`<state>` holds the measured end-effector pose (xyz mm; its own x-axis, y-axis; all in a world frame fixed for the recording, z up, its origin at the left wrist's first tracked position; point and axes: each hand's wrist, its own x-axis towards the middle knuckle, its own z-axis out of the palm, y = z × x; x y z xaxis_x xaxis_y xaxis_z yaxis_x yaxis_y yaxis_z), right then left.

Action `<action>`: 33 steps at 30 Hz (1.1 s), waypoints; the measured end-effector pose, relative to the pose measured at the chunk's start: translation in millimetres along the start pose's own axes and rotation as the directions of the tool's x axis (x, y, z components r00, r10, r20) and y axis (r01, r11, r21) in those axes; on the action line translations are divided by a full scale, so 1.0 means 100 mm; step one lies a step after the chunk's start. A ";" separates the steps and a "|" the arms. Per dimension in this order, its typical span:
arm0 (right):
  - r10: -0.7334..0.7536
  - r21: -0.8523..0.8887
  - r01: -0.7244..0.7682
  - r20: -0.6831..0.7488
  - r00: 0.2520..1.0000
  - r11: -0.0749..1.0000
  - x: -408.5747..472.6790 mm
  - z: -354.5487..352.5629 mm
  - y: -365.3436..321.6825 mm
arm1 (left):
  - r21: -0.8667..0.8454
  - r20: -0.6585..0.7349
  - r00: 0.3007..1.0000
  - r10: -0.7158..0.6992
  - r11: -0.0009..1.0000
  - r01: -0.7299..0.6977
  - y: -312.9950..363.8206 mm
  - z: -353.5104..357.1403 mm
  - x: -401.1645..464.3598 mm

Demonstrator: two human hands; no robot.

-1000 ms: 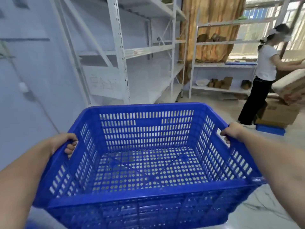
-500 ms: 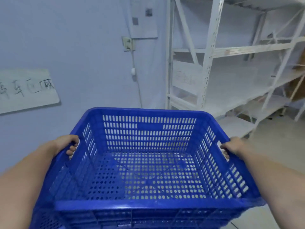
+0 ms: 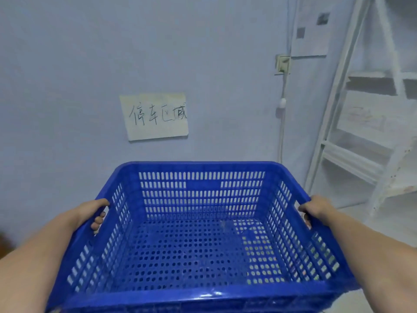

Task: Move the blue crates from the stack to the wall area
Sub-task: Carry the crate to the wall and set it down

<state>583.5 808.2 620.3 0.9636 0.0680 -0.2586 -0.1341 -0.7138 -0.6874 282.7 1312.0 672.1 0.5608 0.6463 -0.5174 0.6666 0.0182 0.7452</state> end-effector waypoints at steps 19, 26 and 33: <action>-0.058 -0.062 0.062 0.072 0.996 0.996 0.63 1.35 -1.27 | 0.016 -0.246 0.969 0.003 1.000 0.001 -0.57 -0.77 1.02; -0.051 -0.077 0.057 0.087 0.995 0.995 1.40 1.58 -1.33 | 0.002 -0.317 0.948 -0.026 1.000 0.028 -0.33 -0.54 1.62; -0.071 -0.096 0.083 0.117 0.991 0.992 1.97 1.91 -1.43 | -0.089 -0.399 0.911 -0.109 0.993 0.080 -0.35 -0.37 2.18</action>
<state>748.1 1056.6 538.6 0.9370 0.1998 -0.2866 -0.0312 -0.7691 -0.6384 363.6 1480.1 548.8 0.2423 0.8907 -0.3845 0.6630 0.1373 0.7359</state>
